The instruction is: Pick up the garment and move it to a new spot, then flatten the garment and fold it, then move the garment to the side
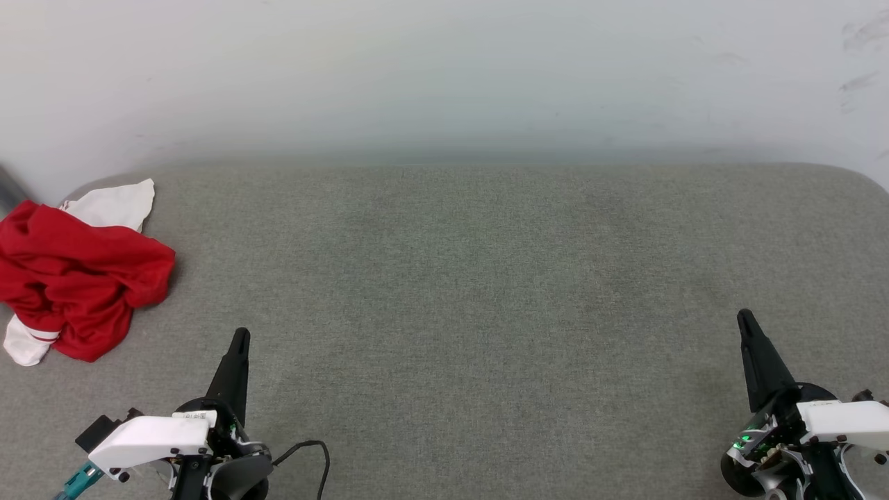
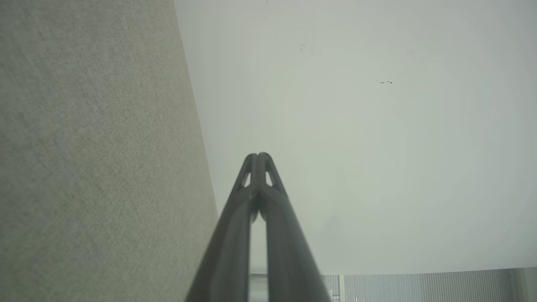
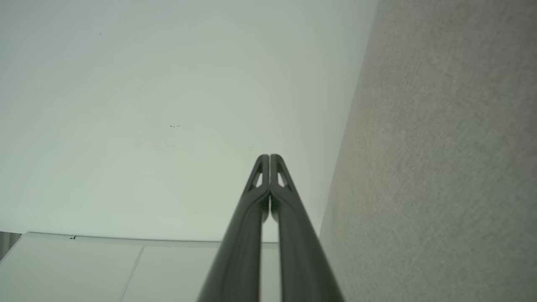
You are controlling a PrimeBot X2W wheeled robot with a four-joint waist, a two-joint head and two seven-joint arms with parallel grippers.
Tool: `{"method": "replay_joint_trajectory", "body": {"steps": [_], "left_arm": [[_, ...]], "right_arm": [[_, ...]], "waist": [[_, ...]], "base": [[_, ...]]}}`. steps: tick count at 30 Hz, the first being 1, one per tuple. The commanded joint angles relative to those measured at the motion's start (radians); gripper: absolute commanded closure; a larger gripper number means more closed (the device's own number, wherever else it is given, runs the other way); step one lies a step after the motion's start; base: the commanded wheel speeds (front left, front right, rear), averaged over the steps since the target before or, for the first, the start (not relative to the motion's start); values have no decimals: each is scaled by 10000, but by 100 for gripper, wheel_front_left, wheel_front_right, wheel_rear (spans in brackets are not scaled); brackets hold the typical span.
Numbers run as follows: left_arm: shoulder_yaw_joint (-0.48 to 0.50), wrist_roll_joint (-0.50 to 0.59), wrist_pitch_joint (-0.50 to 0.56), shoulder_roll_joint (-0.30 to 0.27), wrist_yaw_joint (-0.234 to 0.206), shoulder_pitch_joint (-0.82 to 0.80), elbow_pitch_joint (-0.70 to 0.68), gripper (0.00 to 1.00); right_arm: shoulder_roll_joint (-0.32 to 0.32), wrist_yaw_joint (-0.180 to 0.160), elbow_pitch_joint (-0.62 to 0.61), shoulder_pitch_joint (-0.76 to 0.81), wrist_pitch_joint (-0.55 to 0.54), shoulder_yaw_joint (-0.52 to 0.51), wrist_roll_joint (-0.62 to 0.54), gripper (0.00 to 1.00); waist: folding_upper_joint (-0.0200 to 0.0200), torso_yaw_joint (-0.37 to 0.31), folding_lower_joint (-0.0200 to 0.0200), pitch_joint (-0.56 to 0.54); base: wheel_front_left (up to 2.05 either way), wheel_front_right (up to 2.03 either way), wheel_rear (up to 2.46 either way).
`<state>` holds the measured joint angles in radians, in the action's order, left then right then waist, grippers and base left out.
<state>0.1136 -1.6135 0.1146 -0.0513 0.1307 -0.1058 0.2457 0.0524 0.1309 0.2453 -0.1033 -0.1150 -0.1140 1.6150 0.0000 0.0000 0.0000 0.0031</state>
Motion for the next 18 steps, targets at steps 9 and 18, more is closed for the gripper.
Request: {"method": "replay_joint_trajectory", "body": {"steps": [9,18], "left_arm": [[26,23,22,12,24,-78,6,100],[24,21,20,13,23,-78,5,100]], "right_arm": [[-35,-3,10,-123,-13,-1,-49,100],[-35,-3,10,-123,-12,0,-48,100]], "waist": [[0,0,0,0],[0,0,0,0]], "base": [[0,0,0],[0,0,0]]}}
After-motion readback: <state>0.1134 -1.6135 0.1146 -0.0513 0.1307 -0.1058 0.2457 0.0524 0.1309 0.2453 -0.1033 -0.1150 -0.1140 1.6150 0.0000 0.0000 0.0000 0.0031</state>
